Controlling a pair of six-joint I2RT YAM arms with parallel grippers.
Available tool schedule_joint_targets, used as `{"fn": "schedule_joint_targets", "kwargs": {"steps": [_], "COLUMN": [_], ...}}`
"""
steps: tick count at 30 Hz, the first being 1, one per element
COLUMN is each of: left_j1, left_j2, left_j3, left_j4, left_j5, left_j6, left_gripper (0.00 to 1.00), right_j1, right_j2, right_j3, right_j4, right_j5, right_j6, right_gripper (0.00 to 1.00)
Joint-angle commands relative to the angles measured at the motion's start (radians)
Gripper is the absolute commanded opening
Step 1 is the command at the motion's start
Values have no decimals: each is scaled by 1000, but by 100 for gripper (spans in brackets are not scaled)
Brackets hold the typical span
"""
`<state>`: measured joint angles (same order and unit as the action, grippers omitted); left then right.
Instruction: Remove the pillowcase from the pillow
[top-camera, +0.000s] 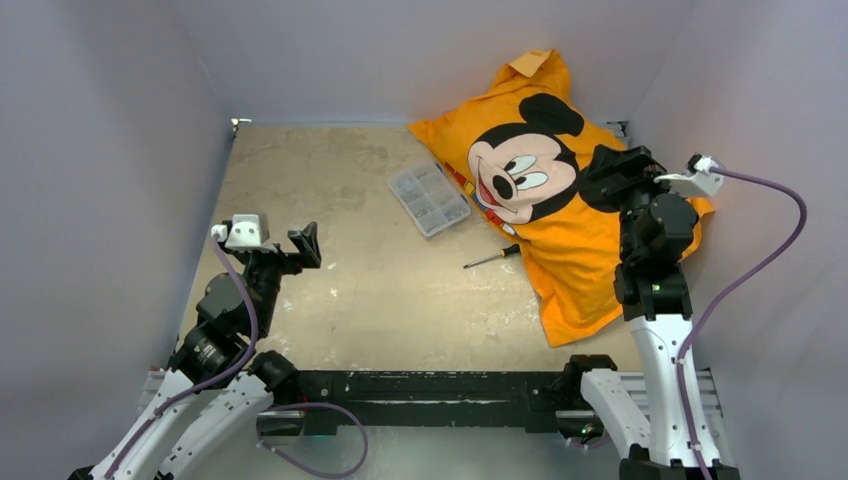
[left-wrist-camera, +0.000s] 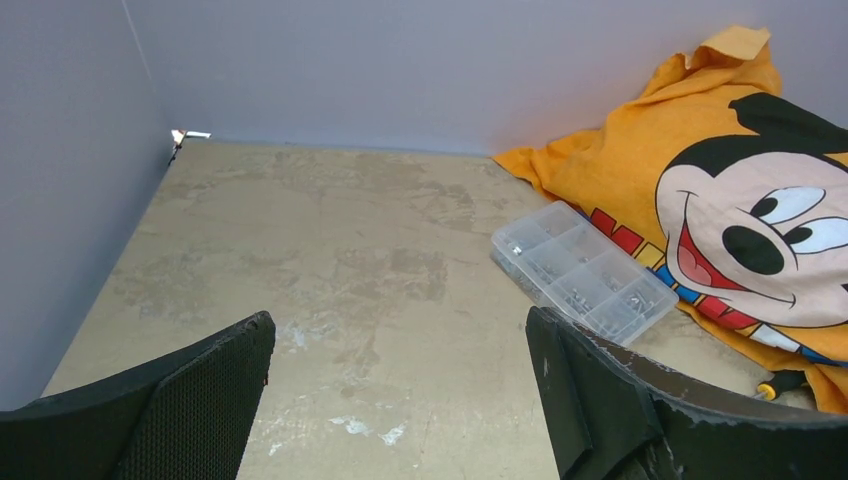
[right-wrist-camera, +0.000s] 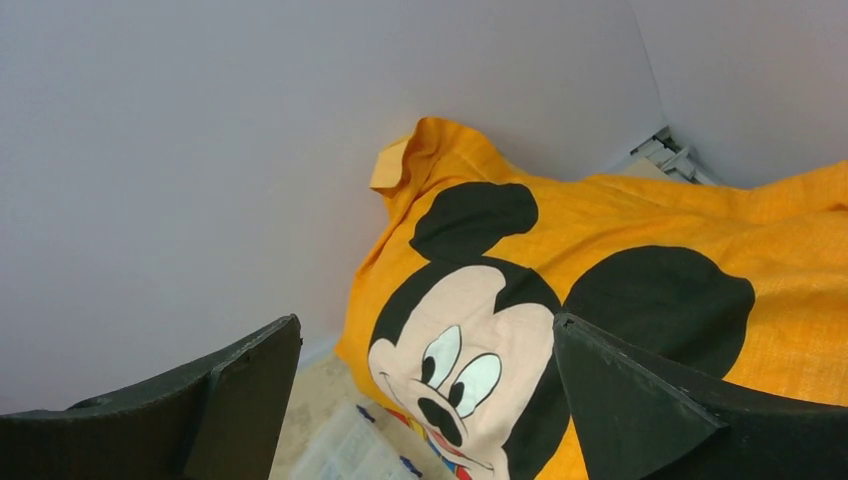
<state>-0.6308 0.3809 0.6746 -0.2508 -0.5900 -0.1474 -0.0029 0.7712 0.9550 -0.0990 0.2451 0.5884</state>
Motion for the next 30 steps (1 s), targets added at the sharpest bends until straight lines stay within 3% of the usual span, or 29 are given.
{"fn": "schedule_joint_targets", "kwargs": {"steps": [1,8,16,25,30], "left_j1": [-2,-3,-3,-5,-12], "left_j2": [-5,6,1,-10,0], "left_j3": [-7,-7,-10,-15,-18], "left_j4": [38,39,39,39,42], "left_j5": [20,53,53,53,71], "left_j6": [-21,-26,-26,-26,-28], "left_gripper": [96,96,97,97,96], "right_j1": [-4,-5,-4,-6,-56], "right_j2": [25,152,280,438,459], "right_j3": [11,82,124,210,166], "right_j4": [-11,-169,-182,-545,-564], "right_j5": [-28,50,-144,188,212], "right_j6": [37,221,171,504,550], "right_gripper": [99,99,99,99,99]}}
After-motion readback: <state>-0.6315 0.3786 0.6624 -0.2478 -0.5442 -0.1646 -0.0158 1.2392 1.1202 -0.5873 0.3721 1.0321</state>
